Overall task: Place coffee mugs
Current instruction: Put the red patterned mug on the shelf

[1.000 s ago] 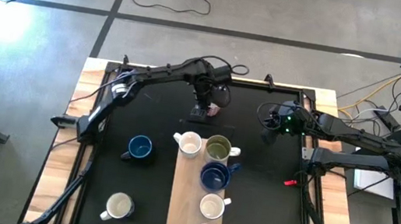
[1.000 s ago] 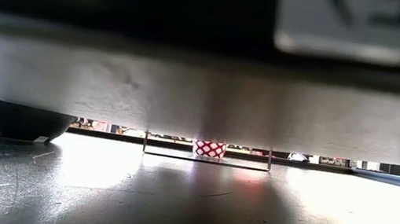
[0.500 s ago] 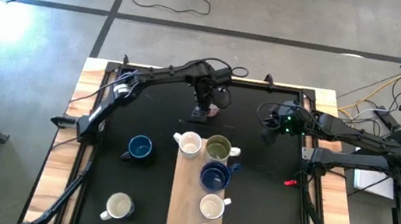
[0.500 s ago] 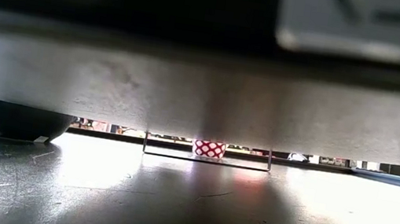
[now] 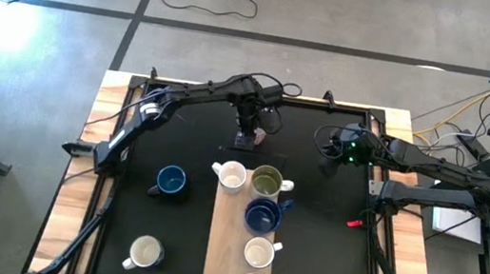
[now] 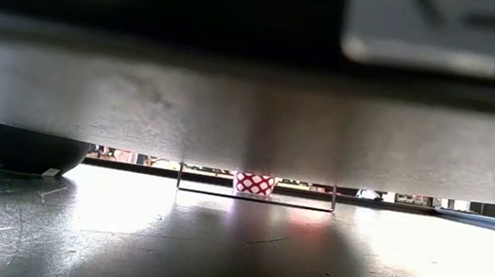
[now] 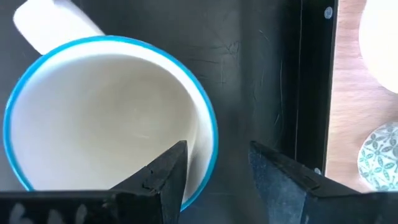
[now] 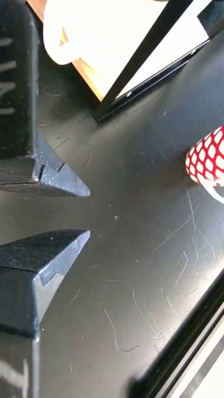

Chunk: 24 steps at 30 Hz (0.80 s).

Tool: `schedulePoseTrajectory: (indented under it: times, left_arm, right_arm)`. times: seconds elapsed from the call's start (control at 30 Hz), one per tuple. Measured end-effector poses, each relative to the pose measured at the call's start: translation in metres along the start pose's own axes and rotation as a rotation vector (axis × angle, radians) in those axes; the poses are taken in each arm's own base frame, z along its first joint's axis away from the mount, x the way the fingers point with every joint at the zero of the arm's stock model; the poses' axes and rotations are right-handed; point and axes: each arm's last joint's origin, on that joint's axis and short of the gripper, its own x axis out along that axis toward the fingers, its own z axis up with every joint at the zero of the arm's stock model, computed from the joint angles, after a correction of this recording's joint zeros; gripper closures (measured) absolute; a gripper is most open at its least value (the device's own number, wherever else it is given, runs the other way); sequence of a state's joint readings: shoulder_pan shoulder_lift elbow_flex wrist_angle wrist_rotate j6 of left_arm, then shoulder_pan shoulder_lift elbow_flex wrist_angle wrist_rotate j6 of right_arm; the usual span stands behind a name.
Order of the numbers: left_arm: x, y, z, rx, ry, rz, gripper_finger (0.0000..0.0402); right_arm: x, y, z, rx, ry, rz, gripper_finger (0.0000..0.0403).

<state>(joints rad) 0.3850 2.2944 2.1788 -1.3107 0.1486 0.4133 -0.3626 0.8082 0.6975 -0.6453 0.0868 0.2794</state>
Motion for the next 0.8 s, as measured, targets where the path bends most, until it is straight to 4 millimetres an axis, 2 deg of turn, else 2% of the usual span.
schedulePoseTrajectory:
  times: [0.2, 0.57, 0.8]
  left_arm:
    - [0.0, 0.0001, 0.0, -0.031, 0.0, 0.0, 0.0266]
    - [-0.0001, 0.0005, -0.0024, -0.048, 0.019, -0.008, 0.033]
    - [-0.0071, -0.001, -0.0032, -0.053, 0.005, -0.002, 0.0365]
  right_arm:
    - [0.0, 0.0, 0.0, 0.0, 0.0, 0.0, 0.0319]
    - [0.0, 0.0, 0.0, 0.0, 0.0, 0.0, 0.0319]
    - [0.0, 0.0, 0.0, -0.001, 0.0, 0.0, 0.0319]
